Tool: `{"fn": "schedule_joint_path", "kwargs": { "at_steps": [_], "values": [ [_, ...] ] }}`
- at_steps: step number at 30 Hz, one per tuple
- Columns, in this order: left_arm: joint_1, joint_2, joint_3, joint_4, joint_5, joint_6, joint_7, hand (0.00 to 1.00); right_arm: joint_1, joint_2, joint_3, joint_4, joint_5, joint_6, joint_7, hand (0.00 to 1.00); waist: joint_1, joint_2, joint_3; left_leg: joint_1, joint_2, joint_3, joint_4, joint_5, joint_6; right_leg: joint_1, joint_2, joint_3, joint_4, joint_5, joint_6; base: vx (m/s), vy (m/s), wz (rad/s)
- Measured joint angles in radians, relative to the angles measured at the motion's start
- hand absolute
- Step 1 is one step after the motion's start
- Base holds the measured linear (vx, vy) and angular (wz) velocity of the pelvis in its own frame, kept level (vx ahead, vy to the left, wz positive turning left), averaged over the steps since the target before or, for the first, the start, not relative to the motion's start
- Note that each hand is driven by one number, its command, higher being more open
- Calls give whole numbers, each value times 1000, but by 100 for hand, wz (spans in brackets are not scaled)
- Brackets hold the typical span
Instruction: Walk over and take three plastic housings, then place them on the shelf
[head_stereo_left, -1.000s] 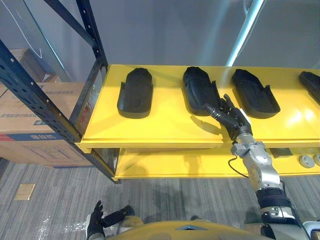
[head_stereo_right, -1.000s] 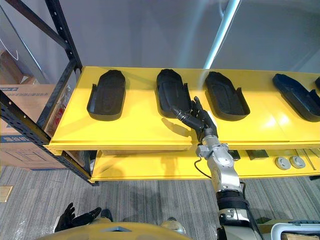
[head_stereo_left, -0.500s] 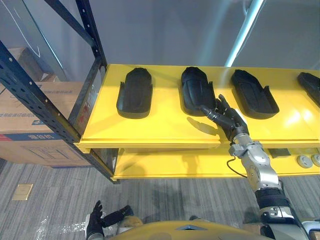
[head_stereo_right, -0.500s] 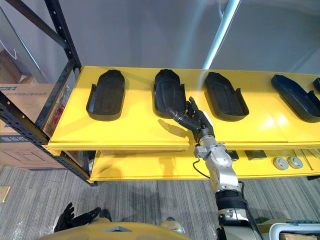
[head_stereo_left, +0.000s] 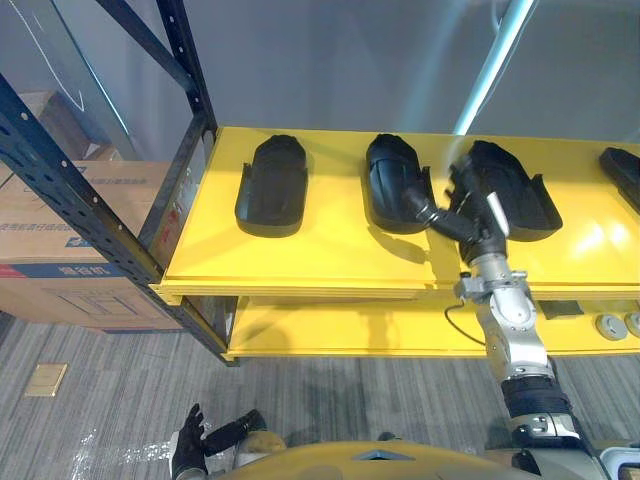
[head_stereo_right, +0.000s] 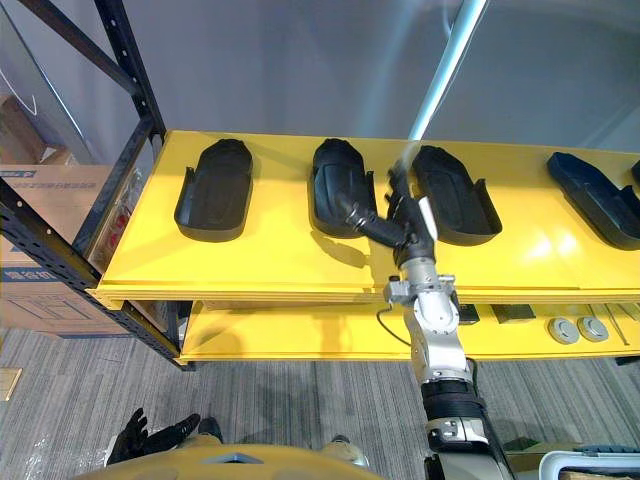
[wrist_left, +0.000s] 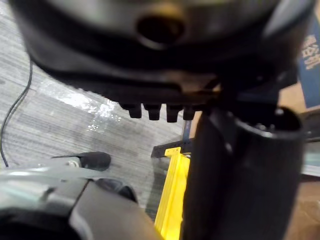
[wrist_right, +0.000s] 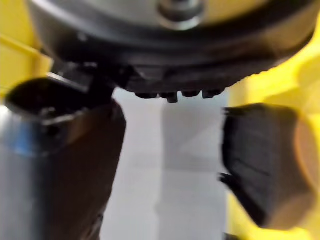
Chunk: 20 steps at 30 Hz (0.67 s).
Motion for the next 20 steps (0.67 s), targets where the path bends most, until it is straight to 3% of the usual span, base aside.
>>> {"fn": "schedule_joint_path", "kwargs": {
  "at_steps": [4,6,10,14,16,17,20],
  "values": [
    [-1,-2,16,30,-3,-5,5,100,37,59,-146,-204,-77,-165,-163,100,-11,-11,-7,11,6,13,0,-4,-5,2,6,11,-2,-2,-3,32,-3,-10],
    [-3,-1,15,45,-23,-5,3,100,81,66,-189,-231,-111,-186,-235,100,-20,-17,-12,14,6,19,0,-4,-6,1,7,19,-2,-3,-4,23,7,-10],
    [-3,7,16,92,-91,4,-9,100,241,145,-304,-126,-268,-164,-467,100,-48,-25,-26,34,6,42,0,-12,-13,1,7,35,-2,-8,-9,2,13,-18],
    [-3,-7,40,108,-118,27,-27,100,350,224,-447,167,-243,-130,-637,100,-69,7,-37,46,4,64,0,-33,-13,-1,5,53,-2,-15,-11,-15,25,-13],
    [-5,-23,52,124,-123,37,-38,100,382,227,-508,294,-189,-119,-638,100,-76,25,-37,46,4,76,0,-34,-14,-4,5,62,-3,-16,-11,33,21,-14],
    [-5,-32,61,129,-136,49,-43,100,403,227,-542,372,-171,-86,-619,100,-85,41,-40,49,4,78,0,-36,-16,-3,6,63,-2,-16,-11,45,12,-10],
    [-6,-43,94,134,-155,59,-58,100,428,225,-564,535,-117,-14,-558,100,-97,55,-41,59,9,82,0,-38,-20,-1,11,64,-4,-18,-13,25,0,-4]
  ]
}}
